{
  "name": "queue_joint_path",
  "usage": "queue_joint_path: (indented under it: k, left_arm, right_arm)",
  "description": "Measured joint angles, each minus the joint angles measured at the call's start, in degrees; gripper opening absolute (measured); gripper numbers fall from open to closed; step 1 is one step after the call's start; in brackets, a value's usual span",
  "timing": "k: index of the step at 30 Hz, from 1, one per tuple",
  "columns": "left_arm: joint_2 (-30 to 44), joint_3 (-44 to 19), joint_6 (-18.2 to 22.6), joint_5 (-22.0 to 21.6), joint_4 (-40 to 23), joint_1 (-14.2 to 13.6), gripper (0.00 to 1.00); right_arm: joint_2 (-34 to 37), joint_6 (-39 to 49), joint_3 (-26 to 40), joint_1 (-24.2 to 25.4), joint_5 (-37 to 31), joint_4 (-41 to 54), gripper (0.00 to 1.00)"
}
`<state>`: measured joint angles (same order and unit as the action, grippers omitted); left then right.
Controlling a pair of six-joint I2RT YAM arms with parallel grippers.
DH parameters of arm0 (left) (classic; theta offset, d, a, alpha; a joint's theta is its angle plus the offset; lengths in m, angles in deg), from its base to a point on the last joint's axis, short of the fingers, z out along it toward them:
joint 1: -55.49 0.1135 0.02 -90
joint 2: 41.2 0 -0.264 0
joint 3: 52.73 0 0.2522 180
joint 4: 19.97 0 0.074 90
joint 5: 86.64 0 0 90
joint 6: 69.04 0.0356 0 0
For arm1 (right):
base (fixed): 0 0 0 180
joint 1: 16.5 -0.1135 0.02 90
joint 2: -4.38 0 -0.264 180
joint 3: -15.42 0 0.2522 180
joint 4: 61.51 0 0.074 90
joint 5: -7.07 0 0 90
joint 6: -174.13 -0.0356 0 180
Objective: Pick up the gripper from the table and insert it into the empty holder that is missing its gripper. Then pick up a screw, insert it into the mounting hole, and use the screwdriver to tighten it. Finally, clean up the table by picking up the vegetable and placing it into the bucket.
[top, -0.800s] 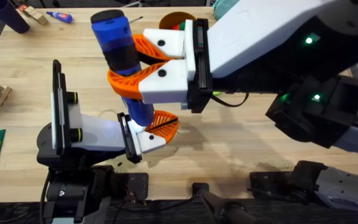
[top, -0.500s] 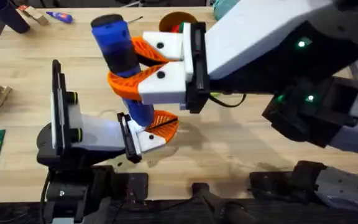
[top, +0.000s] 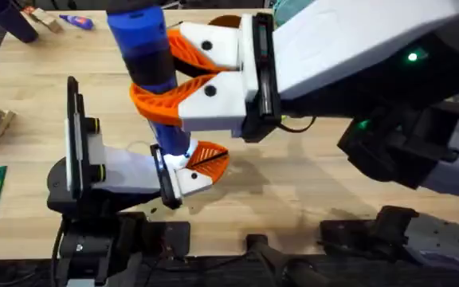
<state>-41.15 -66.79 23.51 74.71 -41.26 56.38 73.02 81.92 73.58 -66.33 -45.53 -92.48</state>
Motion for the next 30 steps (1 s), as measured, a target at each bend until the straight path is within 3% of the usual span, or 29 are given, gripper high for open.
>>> queue_joint_path:
  k: [18, 30]
  left_arm:
    - [0.0, 0.0, 0.0, 0.0, 0.0, 0.0, 0.007]
    - [0.0, 0.0, 0.0, 0.0, 0.0, 0.0, 0.007]
  right_arm:
    - [0.0, 1.8, 0.8, 2.6, 6.9, 3.7, 0.062]
    - [0.0, 2.2, 0.9, 2.6, 7.6, 2.8, 0.061]
